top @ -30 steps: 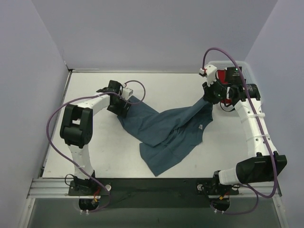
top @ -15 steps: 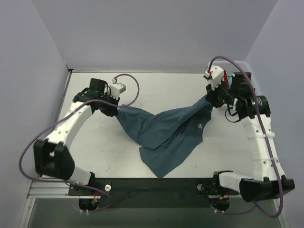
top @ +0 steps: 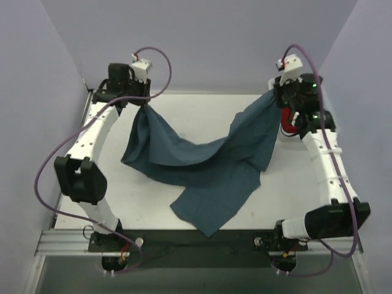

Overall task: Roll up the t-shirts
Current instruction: Flatten out the T-shirt at the center of the board.

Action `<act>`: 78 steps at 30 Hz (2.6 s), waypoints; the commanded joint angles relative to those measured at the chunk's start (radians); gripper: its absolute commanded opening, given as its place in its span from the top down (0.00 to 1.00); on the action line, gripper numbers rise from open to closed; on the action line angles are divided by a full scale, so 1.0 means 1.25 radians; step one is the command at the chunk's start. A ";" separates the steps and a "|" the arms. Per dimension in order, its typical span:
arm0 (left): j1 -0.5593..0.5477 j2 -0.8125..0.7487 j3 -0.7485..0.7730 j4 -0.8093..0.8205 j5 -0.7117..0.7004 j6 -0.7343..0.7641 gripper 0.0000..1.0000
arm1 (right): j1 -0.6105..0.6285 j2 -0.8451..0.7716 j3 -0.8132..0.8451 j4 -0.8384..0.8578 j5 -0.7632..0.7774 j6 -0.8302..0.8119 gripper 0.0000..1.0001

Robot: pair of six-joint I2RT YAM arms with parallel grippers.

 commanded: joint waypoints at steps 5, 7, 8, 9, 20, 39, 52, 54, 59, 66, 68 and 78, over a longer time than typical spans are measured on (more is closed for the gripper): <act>0.050 0.246 0.114 -0.006 -0.204 -0.002 0.44 | -0.015 0.291 0.024 0.056 0.053 0.062 1.00; 0.050 0.210 0.042 -0.006 -0.176 0.006 0.43 | -0.016 0.283 0.013 0.037 0.046 0.065 1.00; 0.048 0.158 0.010 -0.002 -0.164 0.015 0.43 | -0.016 0.274 0.001 0.035 0.041 0.067 1.00; 0.046 0.131 -0.024 0.000 -0.122 0.017 0.43 | -0.016 0.264 -0.023 0.030 0.023 0.071 1.00; 0.005 -0.053 -0.385 0.059 -0.019 -0.084 0.43 | -0.001 0.171 -0.135 -0.013 -0.051 0.103 1.00; 0.008 0.114 -0.371 0.033 -0.064 -0.164 0.60 | 0.006 0.140 -0.183 -0.023 -0.051 0.083 1.00; 0.005 0.132 -0.381 0.030 -0.074 -0.172 0.54 | 0.011 0.177 -0.157 -0.019 -0.061 0.082 1.00; 0.004 0.135 -0.385 0.030 -0.072 -0.170 0.54 | 0.011 0.180 -0.152 -0.019 -0.062 0.082 1.00; 0.003 0.138 -0.383 0.035 -0.064 -0.172 0.54 | 0.012 0.178 -0.157 -0.017 -0.061 0.082 1.00; -0.002 0.142 -0.376 0.037 -0.047 -0.168 0.61 | 0.012 0.177 -0.165 -0.014 -0.061 0.082 1.00; -0.003 0.144 -0.376 0.037 -0.043 -0.167 0.64 | 0.013 0.178 -0.165 -0.013 -0.060 0.082 1.00; -0.006 0.137 -0.376 0.035 -0.046 -0.161 0.87 | 0.013 0.182 -0.170 -0.007 -0.062 0.081 1.00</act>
